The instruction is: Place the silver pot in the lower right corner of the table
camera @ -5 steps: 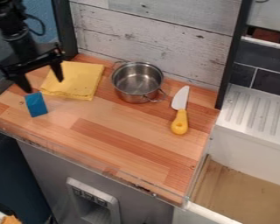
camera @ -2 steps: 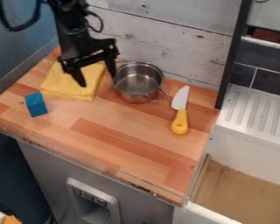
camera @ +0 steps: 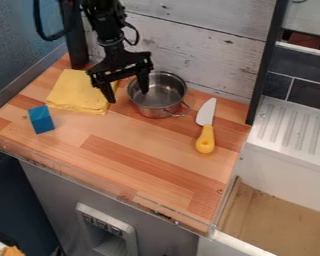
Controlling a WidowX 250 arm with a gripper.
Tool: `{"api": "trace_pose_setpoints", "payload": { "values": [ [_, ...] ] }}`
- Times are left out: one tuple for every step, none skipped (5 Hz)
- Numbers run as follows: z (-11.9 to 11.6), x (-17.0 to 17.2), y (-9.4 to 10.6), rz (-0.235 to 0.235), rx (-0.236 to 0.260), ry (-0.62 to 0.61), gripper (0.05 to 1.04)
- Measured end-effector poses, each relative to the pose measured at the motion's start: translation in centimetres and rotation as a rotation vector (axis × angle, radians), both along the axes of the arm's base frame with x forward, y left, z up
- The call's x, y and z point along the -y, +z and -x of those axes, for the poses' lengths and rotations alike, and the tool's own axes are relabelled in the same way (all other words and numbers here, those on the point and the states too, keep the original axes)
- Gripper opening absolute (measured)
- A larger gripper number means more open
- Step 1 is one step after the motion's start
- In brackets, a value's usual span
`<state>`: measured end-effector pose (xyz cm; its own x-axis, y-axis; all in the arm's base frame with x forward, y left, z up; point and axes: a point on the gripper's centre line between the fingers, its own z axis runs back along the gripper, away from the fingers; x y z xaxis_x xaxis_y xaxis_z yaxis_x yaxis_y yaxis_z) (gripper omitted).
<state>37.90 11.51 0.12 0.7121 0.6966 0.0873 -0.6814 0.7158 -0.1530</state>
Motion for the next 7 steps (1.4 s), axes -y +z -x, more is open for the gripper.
{"api": "trace_pose_setpoints", "payload": {
  "values": [
    [-0.2, 0.0, -1.1, -0.005, -0.014, 0.008, 0.662],
    [-0.4, 0.2, -1.2, 0.012, -0.010, -0.002, 0.352],
    [-0.4, 0.1, -1.2, 0.005, -0.009, 0.007, 0.146],
    [-0.1, 0.0, -1.5, 0.003, -0.010, -0.001, 0.078],
    [0.6, 0.3, -0.9, 0.026, -0.004, -0.006, 0.077],
    [1.8, 0.3, 1.3, 0.044, 0.036, -0.009, 0.074],
    [4.0, 1.0, 3.5, 0.065, 0.067, -0.034, 0.074]
  ]
}}
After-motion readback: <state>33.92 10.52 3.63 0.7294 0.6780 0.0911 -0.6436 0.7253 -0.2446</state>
